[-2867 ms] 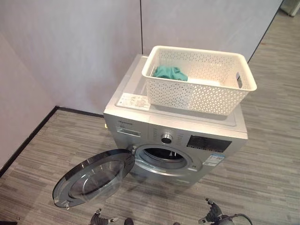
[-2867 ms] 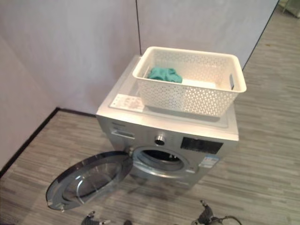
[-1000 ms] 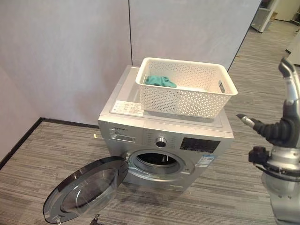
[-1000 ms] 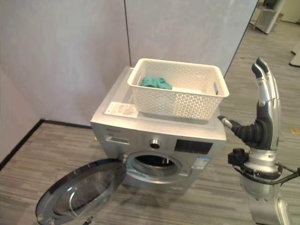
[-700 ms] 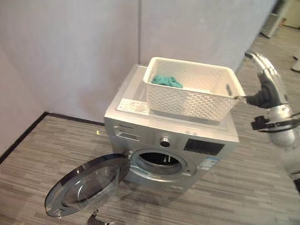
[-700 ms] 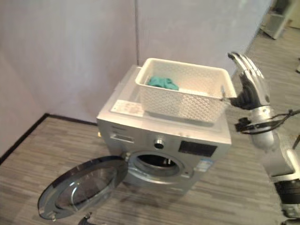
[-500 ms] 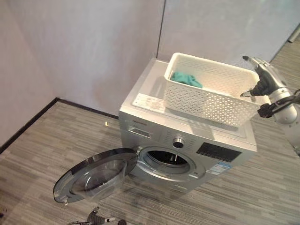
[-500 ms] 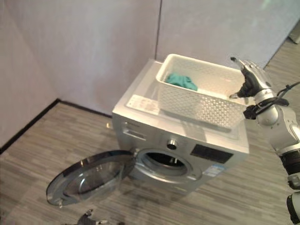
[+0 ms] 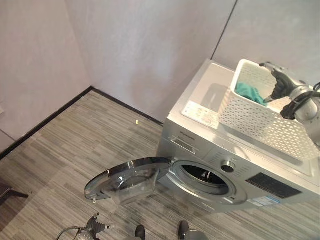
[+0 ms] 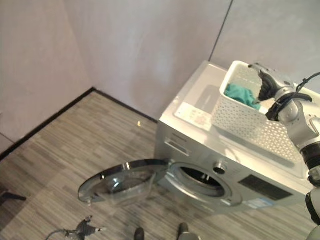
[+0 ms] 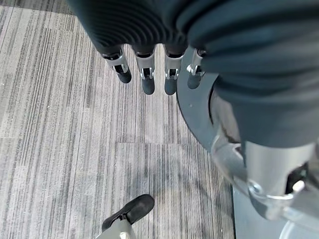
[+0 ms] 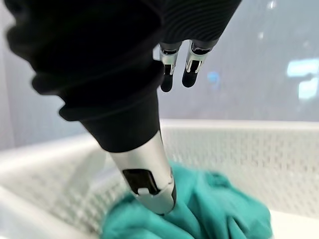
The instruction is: Grab the laundry basket,head to the washer,open it,put in the laundry and shut it.
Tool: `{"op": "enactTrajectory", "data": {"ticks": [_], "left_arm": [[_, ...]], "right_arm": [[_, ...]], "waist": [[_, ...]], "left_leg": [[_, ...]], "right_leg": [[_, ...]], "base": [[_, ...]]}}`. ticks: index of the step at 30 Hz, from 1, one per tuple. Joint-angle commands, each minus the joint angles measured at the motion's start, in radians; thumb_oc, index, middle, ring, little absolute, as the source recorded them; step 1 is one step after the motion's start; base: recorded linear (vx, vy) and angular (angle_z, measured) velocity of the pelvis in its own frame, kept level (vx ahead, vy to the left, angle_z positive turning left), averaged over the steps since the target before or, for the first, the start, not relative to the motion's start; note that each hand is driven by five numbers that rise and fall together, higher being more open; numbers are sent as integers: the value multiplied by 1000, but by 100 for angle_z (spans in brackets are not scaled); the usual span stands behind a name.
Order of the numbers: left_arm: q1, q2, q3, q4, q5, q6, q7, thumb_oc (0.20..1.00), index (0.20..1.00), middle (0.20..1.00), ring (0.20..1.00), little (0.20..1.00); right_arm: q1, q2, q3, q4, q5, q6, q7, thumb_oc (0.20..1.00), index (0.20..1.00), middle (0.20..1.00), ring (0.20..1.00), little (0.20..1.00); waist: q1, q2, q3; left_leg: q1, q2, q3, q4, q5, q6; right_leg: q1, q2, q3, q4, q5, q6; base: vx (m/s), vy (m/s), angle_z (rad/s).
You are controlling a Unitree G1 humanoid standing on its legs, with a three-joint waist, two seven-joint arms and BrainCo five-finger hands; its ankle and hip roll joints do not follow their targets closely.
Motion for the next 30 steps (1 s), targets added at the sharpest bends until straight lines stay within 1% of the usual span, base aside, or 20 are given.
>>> {"op": "enactTrajectory", "data": {"ticks": [1, 3, 4, 5, 6, 8, 10, 11, 12, 16, 17, 19, 21, 23, 27, 29, 30], "left_arm": [[26, 29, -5, 7, -35, -26, 8, 1000, 1000, 1000, 1000, 1000], [26, 29, -5, 7, -35, -26, 8, 1000, 1000, 1000, 1000, 1000], [21, 23, -1, 27, -42, -23, 8, 1000, 1000, 1000, 1000, 1000], [19, 15, -8, 33, -42, -25, 3, 1000, 1000, 1000, 1000, 1000], [38, -5, -7, 42, -52, -23, -20, 1000, 1000, 1000, 1000, 1000], [46, -25, -15, 40, -70, -24, -40, 1000, 1000, 1000, 1000, 1000], [48, -33, -16, 39, -73, -26, -43, 1000, 1000, 1000, 1000, 1000], [51, -42, -19, 37, -82, -28, -47, 1000, 1000, 1000, 1000, 1000], [51, -42, -19, 37, -82, -28, -47, 1000, 1000, 1000, 1000, 1000], [37, -47, -24, 18, -116, -35, -43, 1000, 1000, 1000, 1000, 1000], [30, -51, -31, 9, -126, -38, -44, 1000, 1000, 1000, 1000, 1000], [28, -50, -34, 4, -132, -40, -45, 1000, 1000, 1000, 1000, 1000], [28, -50, -35, 3, -133, -40, -45, 1000, 1000, 1000, 1000, 1000], [34, -51, -33, 8, -138, -39, -53, 1000, 1000, 1000, 1000, 1000], [45, -50, -29, 12, -139, -38, -57, 1000, 1000, 1000, 1000, 1000], [66, -42, 2, 25, -157, -39, -59, 1000, 1000, 1000, 1000, 1000], [66, -41, 2, 25, -157, -39, -59, 1000, 1000, 1000, 1000, 1000]], "right_arm": [[-84, -40, -11, 14, -19, 3, -3, 1000, 1000, 1000, 1000, 1000], [-84, -40, -11, 14, -19, 3, -3, 1000, 1000, 1000, 1000, 1000], [-41, -62, -25, 16, 14, 8, 39, 1000, 1000, 1000, 1000, 1000], [-25, -74, -22, 23, 20, 7, 53, 1000, 1000, 1000, 1000, 1000], [19, -122, -5, -24, 34, 9, 133, 1000, 1000, 1000, 1000, 1000], [46, -167, 10, -57, 77, 6, 186, 1000, 1000, 1000, 1000, 1000], [50, -171, 15, -61, 95, 5, 196, 1000, 1000, 1000, 1000, 1000], [54, -177, 31, -66, 126, 1, 220, 1000, 1000, 1000, 1000, 1000], [53, -177, 33, -66, 127, 1, 220, 1000, 1000, 1000, 1000, 1000], [1, -172, 98, -42, 168, -3, 241, 1000, 1000, 1000, 1000, 1000], [-25, -171, 134, -36, 182, -6, 254, 1000, 1000, 1000, 1000, 1000], [-40, -172, 158, -52, 196, -12, 267, 1000, 1000, 1000, 1000, 1000], [-44, -172, 163, -54, 201, -12, 268, 1000, 1000, 1000, 1000, 1000], [-61, -167, 189, -76, 229, -21, 283, 1000, 1000, 1000, 1000, 1000], [-68, -156, 202, -64, 233, -23, 284, 1000, 1000, 1000, 1000, 1000], [-78, -130, 209, -57, 230, -25, 280, 1000, 1000, 1000, 1000, 1000], [-78, -130, 209, -57, 230, -25, 280, 1000, 1000, 1000, 1000, 1000]], "waist": [[-1, -23, -25], [-1, -23, -25], [-13, -55, -33], [-16, -63, -38], [-29, -68, -58], [-38, -73, -67], [-40, -73, -70], [-41, -77, -79], [-41, -76, -79], [-37, -86, -84], [-36, -88, -83], [-33, -94, -84], [-33, -95, -84], [-27, -106, -84], [-21, -111, -82], [-7, -120, -76], [-7, -120, -76]], "left_leg": [[47, 6, 40, 11, -107, -74], [47, 6, 40, 11, -107, -74], [58, -2, 30, 7, -112, -88], [58, -1, 27, 7, -114, -91], [64, 19, 27, 7, -120, -103], [60, 42, 30, 7, -119, -118], [58, 49, 35, 7, -118, -122], [56, 60, 44, 7, -117, -130], [56, 60, 45, 7, -117, -130], [47, 79, 51, 7, -111, -147], [41, 88, 52, 7, -105, -154], [37, 98, 49, 7, -102, -163], [36, 100, 48, 7, -101, -164], [31, 112, 46, 7, -96, -172], [25, 118, 44, 7, -93, -177], [13, 128, 43, 7, -87, -184], [13, 128, 43, 7, -87, -184]], "right_leg": [[-20, -7, 53, 167, 3, -19], [-20, -7, 53, 167, 3, -19], [2, -14, 60, 138, 27, -9], [6, -14, 50, 143, 32, -6], [24, -11, 14, 121, 32, -7], [42, 2, 0, 89, 22, -12], [46, 7, 2, 74, 22, -13], [50, 16, 4, 52, 23, -16], [50, 16, 4, 52, 23, -16], [61, 35, 5, 19, 21, -26], [65, 42, 2, 12, 16, -30], [71, 51, -5, 5, 8, -36], [71, 53, -5, 5, 6, -37], [76, 65, -6, -1, -2, -43], [77, 71, -10, -8, -4, -46], [73, 80, -11, -20, -5, -50], [73, 80, -11, -20, -5, -51]], "base": [[0, 0, 46], [44, -53, 37], [116, -168, 20], [237, -338, 12], [183, -291, 25], [121, -247, 35], [46, -132, -4], [50, -119, -23], [53, -126, -10], [33, -96, -17], [37, -109, -7], [41, -92, 1], [19, -41, 6], [32, -74, 10], [22, -55, 4], [16, -78, 3], [26, -78, 2]]}}
